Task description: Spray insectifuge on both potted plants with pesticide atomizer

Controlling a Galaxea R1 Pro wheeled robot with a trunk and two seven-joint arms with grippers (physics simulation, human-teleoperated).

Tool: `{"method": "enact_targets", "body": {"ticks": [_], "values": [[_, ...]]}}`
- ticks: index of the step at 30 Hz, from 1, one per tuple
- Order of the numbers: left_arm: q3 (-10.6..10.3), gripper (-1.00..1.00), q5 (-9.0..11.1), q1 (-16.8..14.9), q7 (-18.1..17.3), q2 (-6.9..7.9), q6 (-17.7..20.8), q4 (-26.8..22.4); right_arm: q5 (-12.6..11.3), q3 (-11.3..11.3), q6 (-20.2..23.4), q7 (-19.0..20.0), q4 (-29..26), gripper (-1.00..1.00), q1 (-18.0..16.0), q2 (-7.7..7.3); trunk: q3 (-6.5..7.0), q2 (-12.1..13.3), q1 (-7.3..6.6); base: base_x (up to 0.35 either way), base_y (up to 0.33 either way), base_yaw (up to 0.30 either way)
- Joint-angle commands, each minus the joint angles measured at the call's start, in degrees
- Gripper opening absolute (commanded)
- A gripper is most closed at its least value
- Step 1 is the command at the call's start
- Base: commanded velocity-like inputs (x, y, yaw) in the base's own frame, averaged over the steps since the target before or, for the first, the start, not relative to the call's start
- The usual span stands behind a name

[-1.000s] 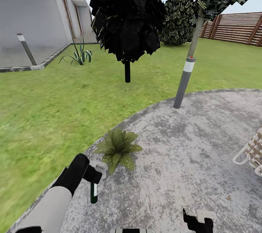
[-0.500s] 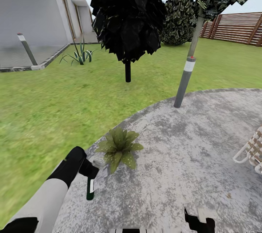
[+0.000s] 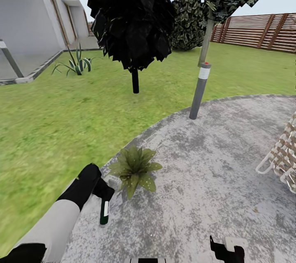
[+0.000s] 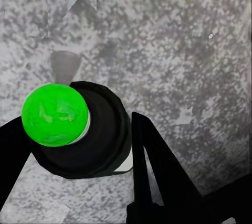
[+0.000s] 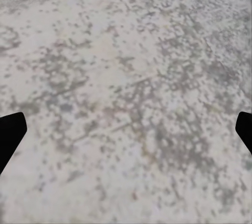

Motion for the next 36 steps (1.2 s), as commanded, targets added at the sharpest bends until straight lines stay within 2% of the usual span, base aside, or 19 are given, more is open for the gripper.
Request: {"method": "enact_targets", "body": {"ticks": [1, 3, 6, 7, 10, 12, 22, 31, 36], "values": [[0.07, -1.00, -0.70, -0.24, -1.17, -0.11, 0.19, -0.16, -0.21, 0.50, -0.09, -0.31, 0.00, 1.00, -0.02, 0.00, -0.05, -0.02, -0.01, 0.021, 0.016, -0.024], [0.03, -1.00, -0.78, -2.86, -4.94, -0.38, 0.21, -0.52, -0.21, 0.49, -0.09, -0.31, 0.00, 1.00, -0.02, 0.00, -0.05, -0.02, -0.01, 0.006, 0.005, -0.008], [-0.18, -1.00, -0.86, -5.83, -7.65, -0.43, 0.30, -0.12, -0.21, 0.48, -0.17, -0.31, 0.00, 1.00, -0.02, -0.08, -0.05, -0.02, -0.01, 0.001, 0.001, -0.001], [-1.40, -1.00, -0.86, -5.80, -7.74, -0.34, 0.30, 0.00, -0.21, 0.49, -0.17, -0.31, 0.00, 1.00, -0.02, -0.09, -0.05, -0.02, -0.01, 0.000, 0.000, 0.000], [-7.67, -1.00, -0.72, -5.31, -7.88, -0.21, 0.37, 0.10, -0.21, 0.43, -0.17, -0.31, 0.00, 1.00, -0.02, -0.11, -0.05, -0.02, -0.01, 0.000, 0.000, 0.000], [-9.05, -1.00, -0.65, -5.22, -7.91, -0.14, 0.39, 0.12, -0.21, 0.46, -0.17, -0.31, 0.00, 1.00, -0.02, -0.51, -0.05, -0.02, -0.01, 0.000, 0.000, 0.000], [-9.24, -1.00, -0.40, -5.18, -7.91, 0.45, 0.39, 0.07, -0.21, 0.50, -0.09, -0.31, 0.00, 1.00, -0.02, -0.79, 0.22, -0.02, -0.01, -0.019, 0.016, -0.093], [-9.21, -1.00, -0.64, -5.18, -7.91, 0.62, 0.39, 0.11, -0.21, 0.50, -0.09, -0.31, 0.00, 1.00, -0.02, -0.79, 0.65, -0.02, -0.01, -0.217, 0.211, -0.160], [-9.55, -1.00, -0.80, -5.18, -7.91, 0.56, 0.39, 0.11, -0.21, 0.50, -0.09, -0.31, 0.00, 1.00, -0.02, -0.79, 0.66, -0.02, -0.01, 0.002, 0.285, -0.010]]}}
